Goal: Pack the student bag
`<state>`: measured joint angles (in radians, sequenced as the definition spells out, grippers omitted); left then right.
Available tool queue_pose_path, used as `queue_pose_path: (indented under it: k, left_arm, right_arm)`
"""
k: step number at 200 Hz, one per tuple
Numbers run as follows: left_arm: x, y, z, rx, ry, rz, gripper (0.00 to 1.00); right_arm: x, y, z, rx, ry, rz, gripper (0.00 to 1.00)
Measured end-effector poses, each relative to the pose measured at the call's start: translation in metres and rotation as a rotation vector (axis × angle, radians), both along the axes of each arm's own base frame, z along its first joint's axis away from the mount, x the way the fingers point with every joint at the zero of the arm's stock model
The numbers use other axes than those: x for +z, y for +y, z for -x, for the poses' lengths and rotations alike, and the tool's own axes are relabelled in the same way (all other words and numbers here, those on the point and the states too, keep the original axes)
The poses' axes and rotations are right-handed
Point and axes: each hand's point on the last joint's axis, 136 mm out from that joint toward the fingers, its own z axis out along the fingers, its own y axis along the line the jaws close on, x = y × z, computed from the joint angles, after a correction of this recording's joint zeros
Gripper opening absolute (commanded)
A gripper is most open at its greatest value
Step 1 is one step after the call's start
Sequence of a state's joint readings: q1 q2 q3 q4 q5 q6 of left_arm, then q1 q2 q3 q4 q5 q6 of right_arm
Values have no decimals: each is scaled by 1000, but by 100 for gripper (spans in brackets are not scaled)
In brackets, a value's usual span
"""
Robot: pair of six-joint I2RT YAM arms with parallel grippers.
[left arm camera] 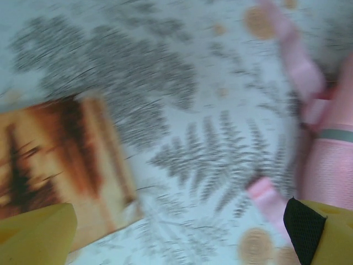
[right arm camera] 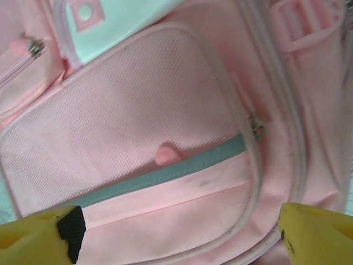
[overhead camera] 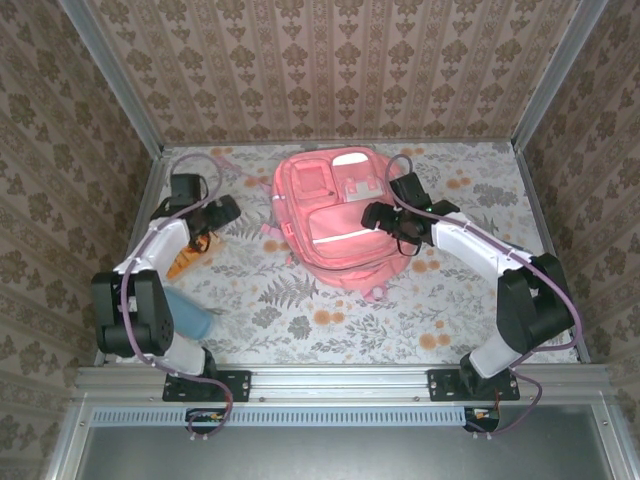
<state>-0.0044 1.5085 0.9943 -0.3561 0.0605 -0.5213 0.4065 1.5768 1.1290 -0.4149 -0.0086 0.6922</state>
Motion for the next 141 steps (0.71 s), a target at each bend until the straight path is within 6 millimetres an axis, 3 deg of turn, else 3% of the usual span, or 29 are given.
queue_pose_path:
  k: [31,58,110,141]
  left_arm:
    - [-41,35,35,135,113,24,100]
    - [-52,43,42,177,139,55,100]
    - [-51,24,27,155,88,158,100]
    - [-47,-16,21,81,71,229,100]
  right_arm:
    - [0,15,7,37,11,-25,92]
    - [1,24,10,52,13,-37,92]
    - [1,28,12,49,16,-51,92]
    - [1,28,12,42,19,-55,91]
